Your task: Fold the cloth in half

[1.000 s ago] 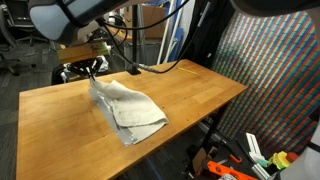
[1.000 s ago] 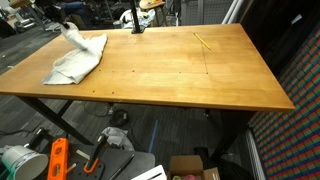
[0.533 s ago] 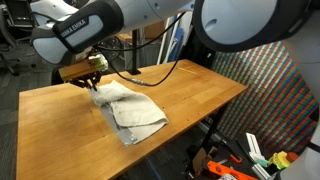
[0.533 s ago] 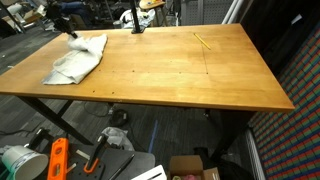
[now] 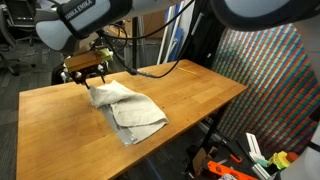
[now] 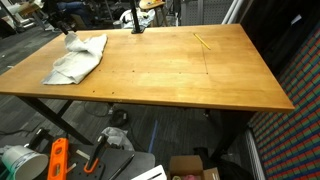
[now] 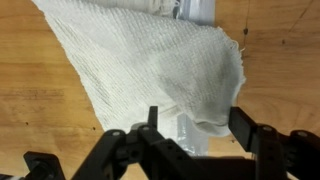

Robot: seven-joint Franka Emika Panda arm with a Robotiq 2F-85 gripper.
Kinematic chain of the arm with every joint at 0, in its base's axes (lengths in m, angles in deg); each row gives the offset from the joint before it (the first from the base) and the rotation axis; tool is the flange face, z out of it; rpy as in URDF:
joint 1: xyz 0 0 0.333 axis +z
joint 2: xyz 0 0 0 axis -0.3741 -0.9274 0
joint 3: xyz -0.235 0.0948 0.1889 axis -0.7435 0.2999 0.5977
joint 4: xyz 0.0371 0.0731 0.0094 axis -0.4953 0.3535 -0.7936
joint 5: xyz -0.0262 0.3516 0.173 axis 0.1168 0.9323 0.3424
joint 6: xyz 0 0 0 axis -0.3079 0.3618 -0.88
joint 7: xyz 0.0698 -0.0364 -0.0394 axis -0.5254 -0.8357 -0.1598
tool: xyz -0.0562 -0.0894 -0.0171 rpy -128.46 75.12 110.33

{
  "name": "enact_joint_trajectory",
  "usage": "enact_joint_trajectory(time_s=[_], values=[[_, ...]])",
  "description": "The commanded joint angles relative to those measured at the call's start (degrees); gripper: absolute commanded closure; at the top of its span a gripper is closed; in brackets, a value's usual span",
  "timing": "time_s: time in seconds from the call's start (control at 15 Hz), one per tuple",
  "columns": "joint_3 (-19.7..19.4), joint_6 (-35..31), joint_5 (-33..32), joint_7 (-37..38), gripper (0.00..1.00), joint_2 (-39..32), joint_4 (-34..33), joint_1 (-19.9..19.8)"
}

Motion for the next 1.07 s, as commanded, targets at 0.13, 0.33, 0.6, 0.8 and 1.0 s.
enact_joint_trajectory(time_s=[0.13,0.33,0.6,0.8,1.0], values=[[5.7,-5.0,6.6,-11.7,0.00,14.4,19.0,-4.6],[7.3,-8.1,7.4,-15.3,0.00,19.1,27.3,-4.8],[6.7,-16.5,0.9,-10.8,0.00,22.1,37.0,-1.6],[5.8,-21.2,-5.1,-5.9,0.00,21.7,40.8,0.8],[4.4,-23.7,-10.4,-0.4,0.00,20.7,42.6,2.8]])
